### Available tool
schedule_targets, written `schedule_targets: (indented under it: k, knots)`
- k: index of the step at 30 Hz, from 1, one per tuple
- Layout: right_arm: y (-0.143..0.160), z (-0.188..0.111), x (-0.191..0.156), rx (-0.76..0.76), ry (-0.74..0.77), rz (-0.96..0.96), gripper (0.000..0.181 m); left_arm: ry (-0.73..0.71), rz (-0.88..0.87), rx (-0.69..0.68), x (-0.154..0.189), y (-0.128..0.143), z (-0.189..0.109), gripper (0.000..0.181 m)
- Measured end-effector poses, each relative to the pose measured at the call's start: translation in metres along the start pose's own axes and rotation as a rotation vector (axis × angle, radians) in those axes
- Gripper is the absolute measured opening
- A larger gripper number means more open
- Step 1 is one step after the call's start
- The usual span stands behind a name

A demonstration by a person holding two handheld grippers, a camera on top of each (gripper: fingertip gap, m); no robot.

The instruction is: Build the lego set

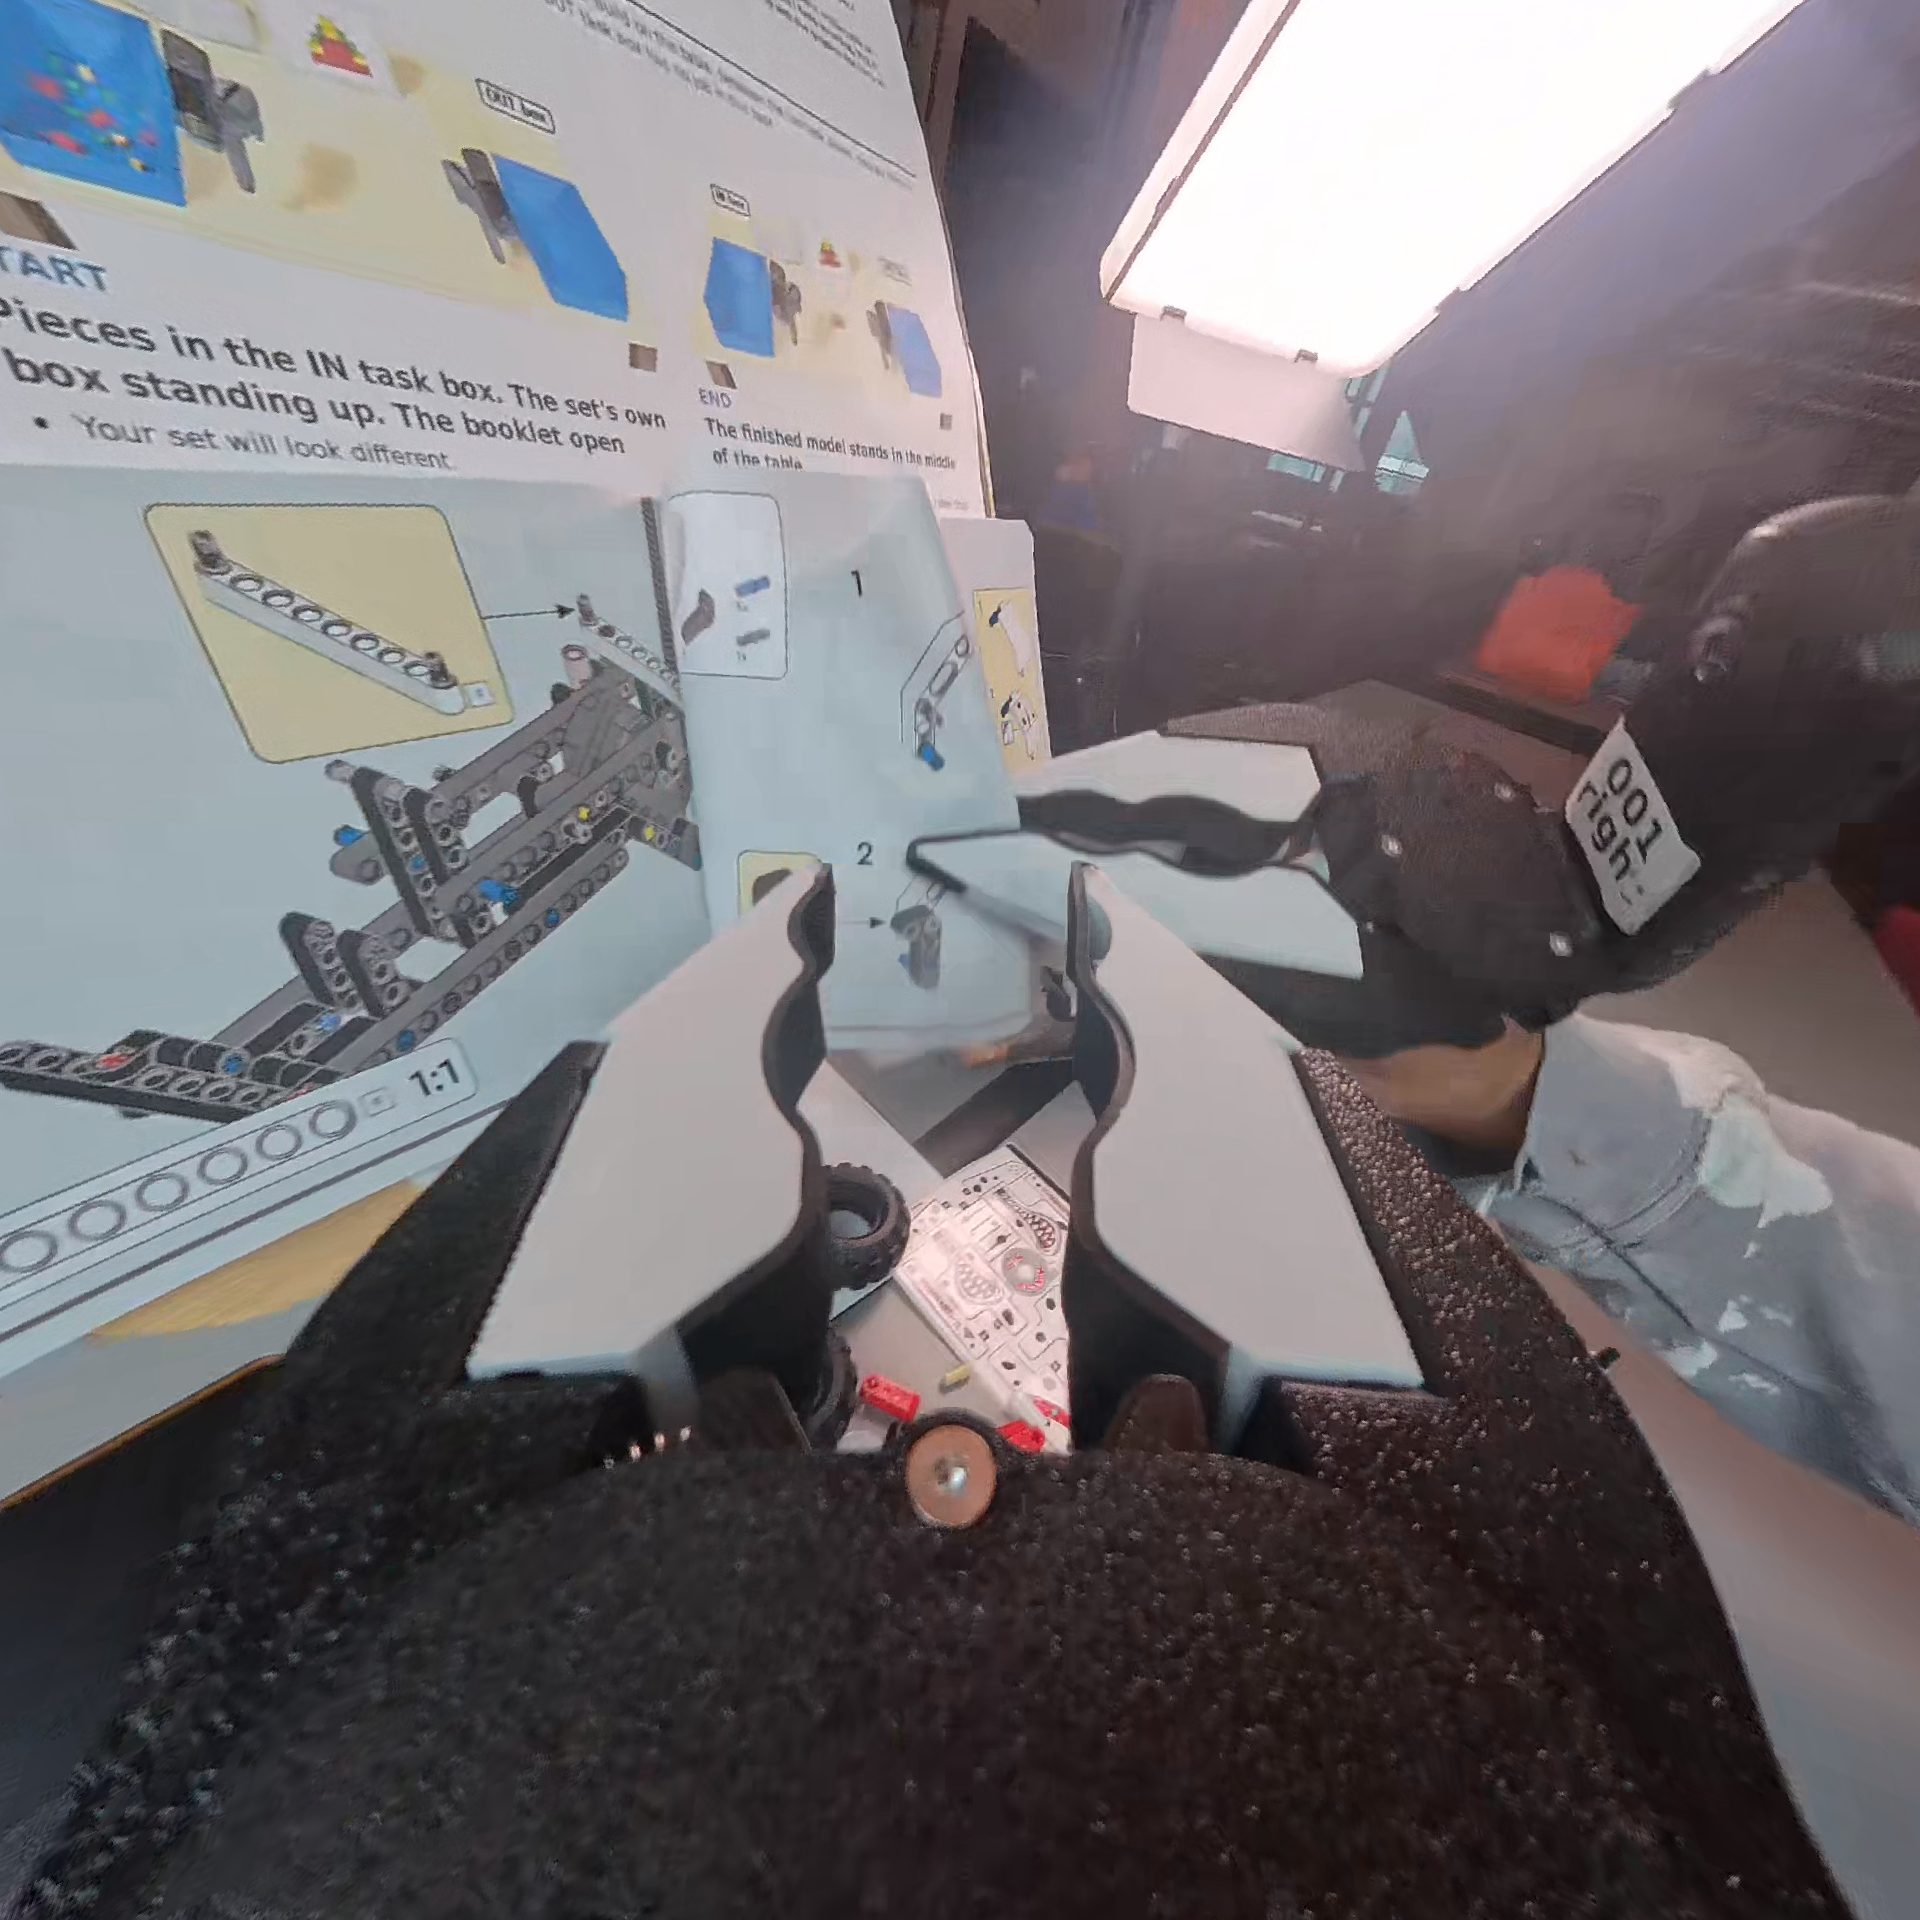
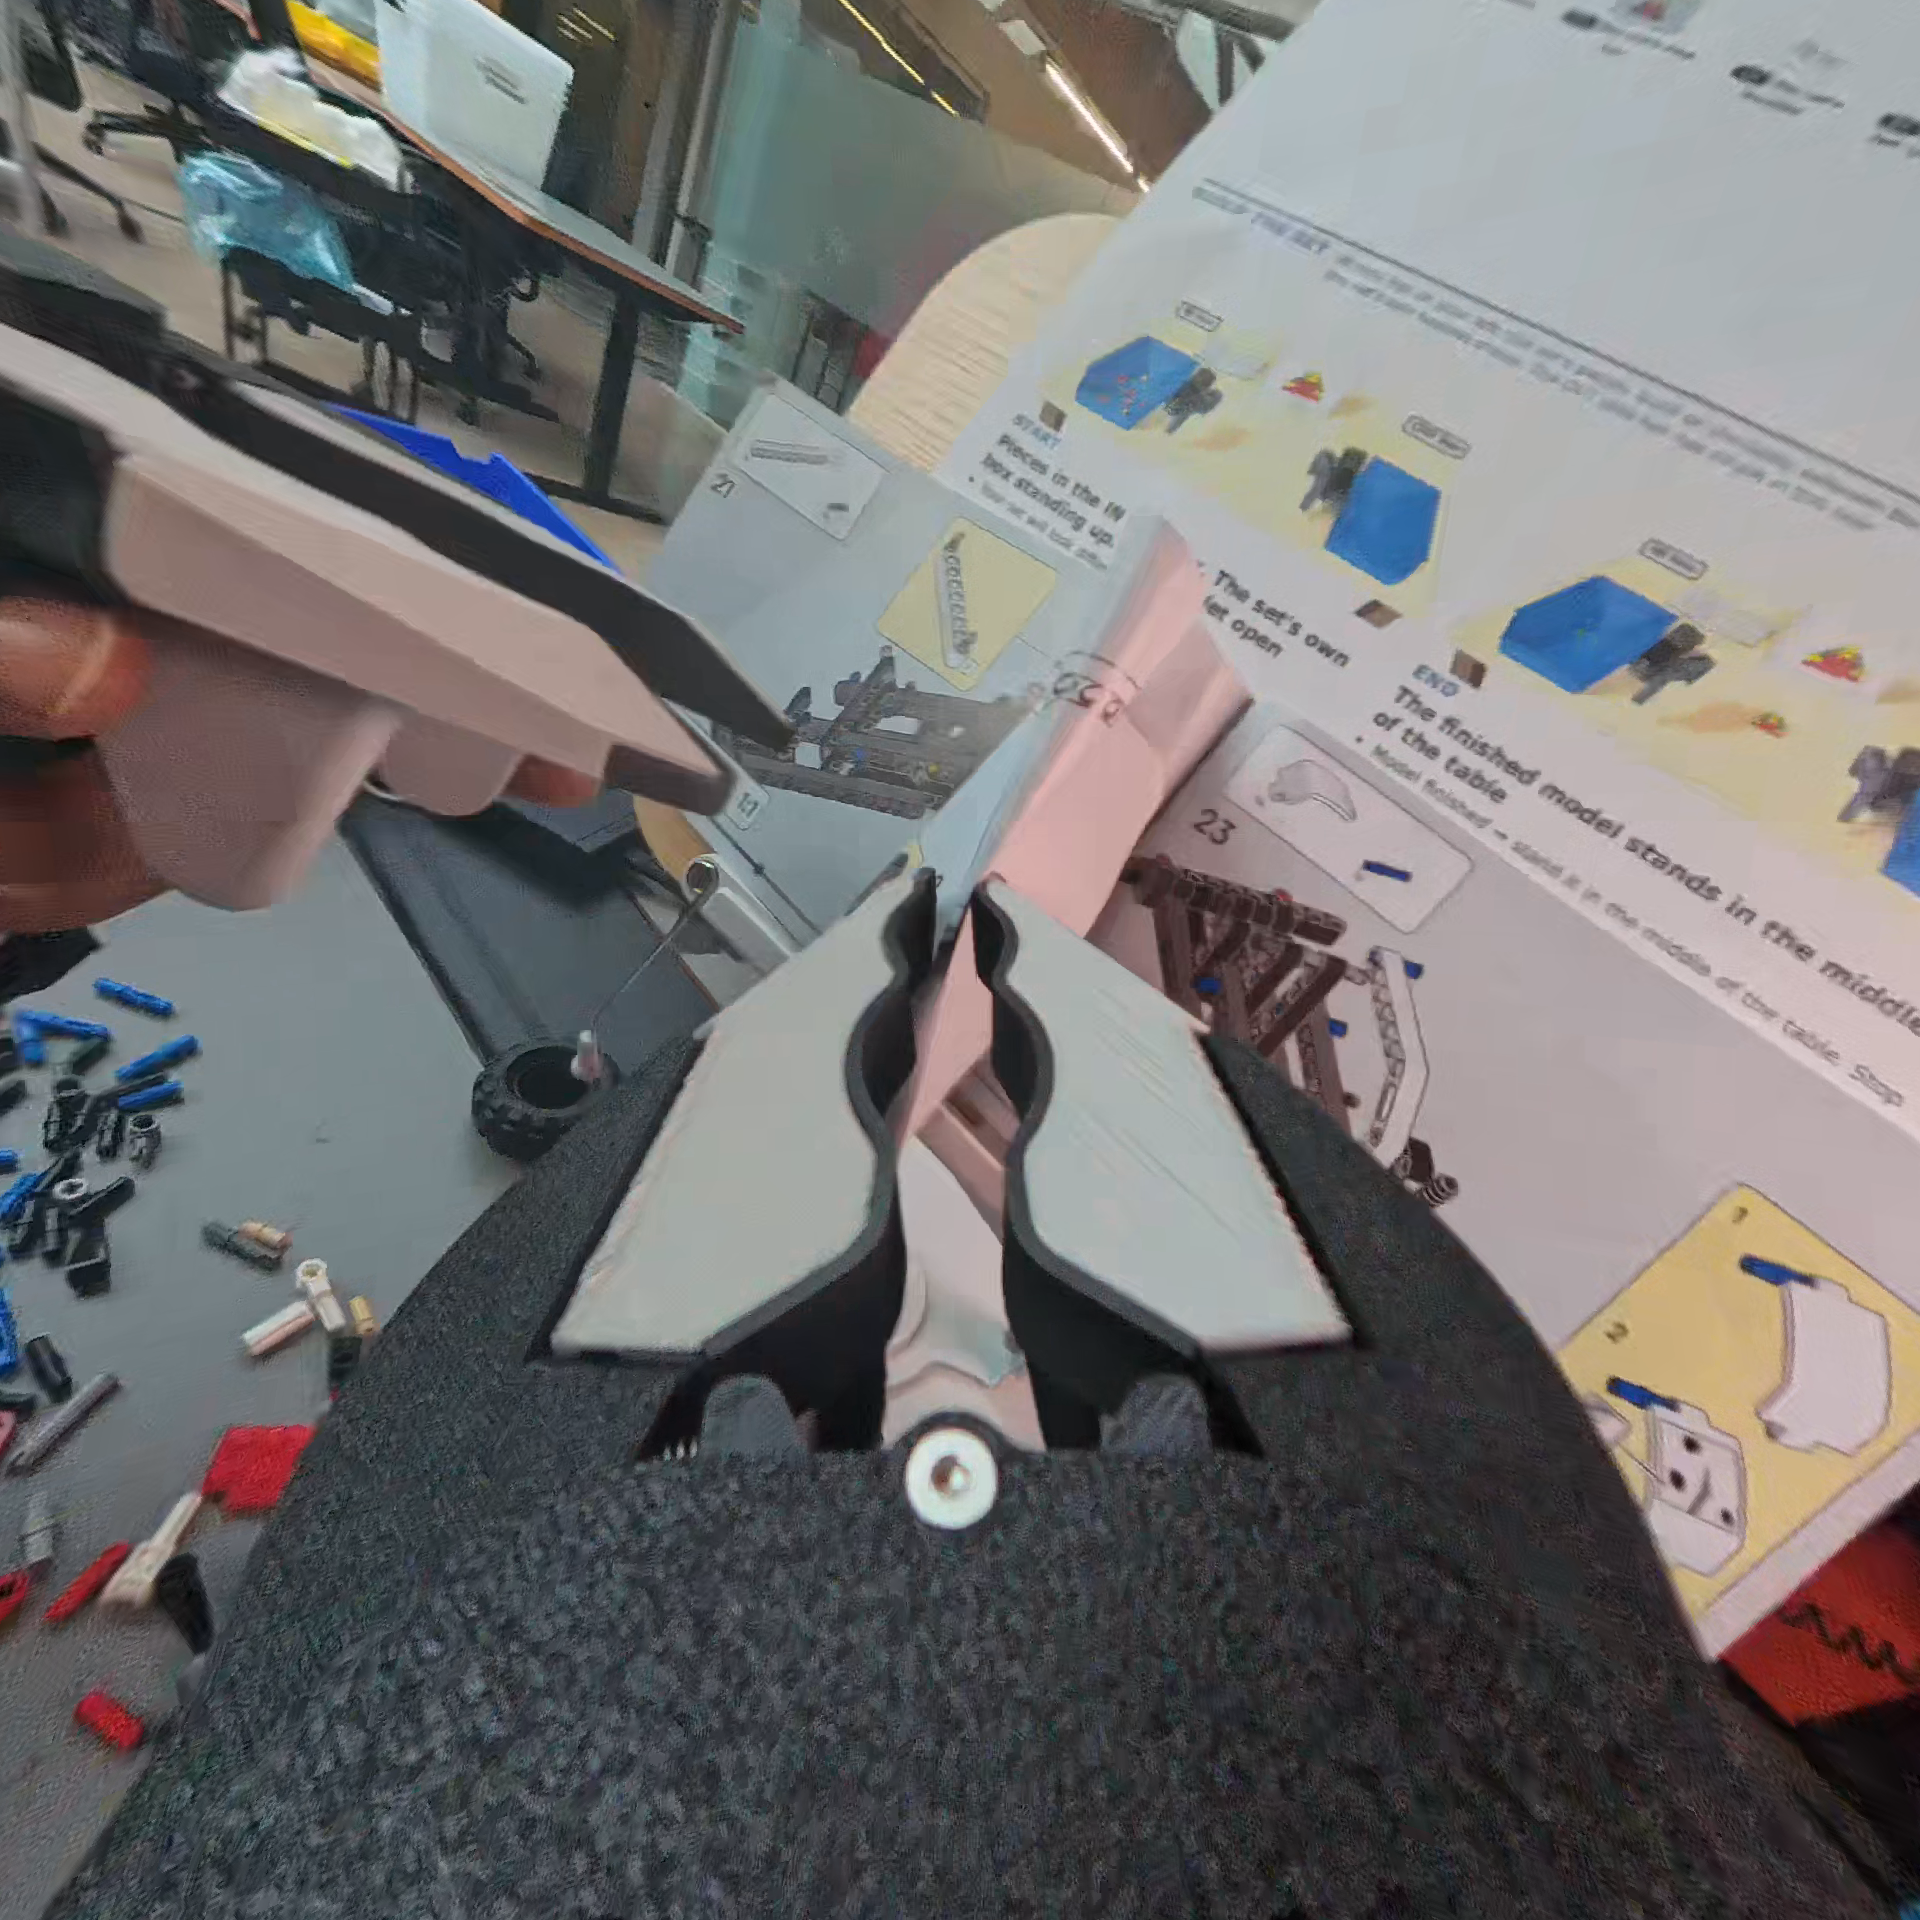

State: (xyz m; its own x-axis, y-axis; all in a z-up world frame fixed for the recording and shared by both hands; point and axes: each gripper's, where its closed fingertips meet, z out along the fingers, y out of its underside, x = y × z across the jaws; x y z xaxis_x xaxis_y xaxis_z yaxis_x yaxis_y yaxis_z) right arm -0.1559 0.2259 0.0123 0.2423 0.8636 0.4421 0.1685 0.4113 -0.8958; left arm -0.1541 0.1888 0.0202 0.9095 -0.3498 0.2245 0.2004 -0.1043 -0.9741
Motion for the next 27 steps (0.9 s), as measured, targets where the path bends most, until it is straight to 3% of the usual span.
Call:
schedule_targets:
  k: [1,6,9,12,16,19,23,27]
  knots:
    - [-0.006,0.001,-0.016,0.016,-0.055,-0.034,0.007,-0.002,-0.028,-0.016,0.000,-0.001,0.005,0.046]
    - [-0.006,-0.008,-0.069,-0.009,-0.308,-0.043,0.043,-0.058,-0.054,-0.082,-0.017,0.001,0.008,0.025]
    - [-0.015,-0.028,-0.069,0.078,-0.388,0.084,0.032,-0.039,-0.060,-0.037,-0.028,-0.009,-0.012,0.017]
    - [-0.006,-0.022,-0.025,0.080,-0.197,0.157,0.008,-0.083,-0.131,-0.012,-0.056,-0.017,-0.034,0.012]
    - [0.019,0.008,0.027,-0.054,0.116,0.119,0.007,-0.145,-0.252,0.078,-0.086,-0.032,-0.065,0.014]
    - [0.022,0.035,0.025,-0.114,0.177,0.121,0.036,-0.158,-0.264,0.153,-0.081,-0.042,-0.084,0.017]
    - [0.024,0.063,0.016,-0.187,0.311,0.083,0.086,-0.176,-0.060,0.155,-0.045,-0.034,-0.092,0.018]
    - [0.026,0.074,0.012,-0.201,0.415,0.041,0.103,-0.143,0.044,0.036,-0.023,0.004,-0.075,0.020]
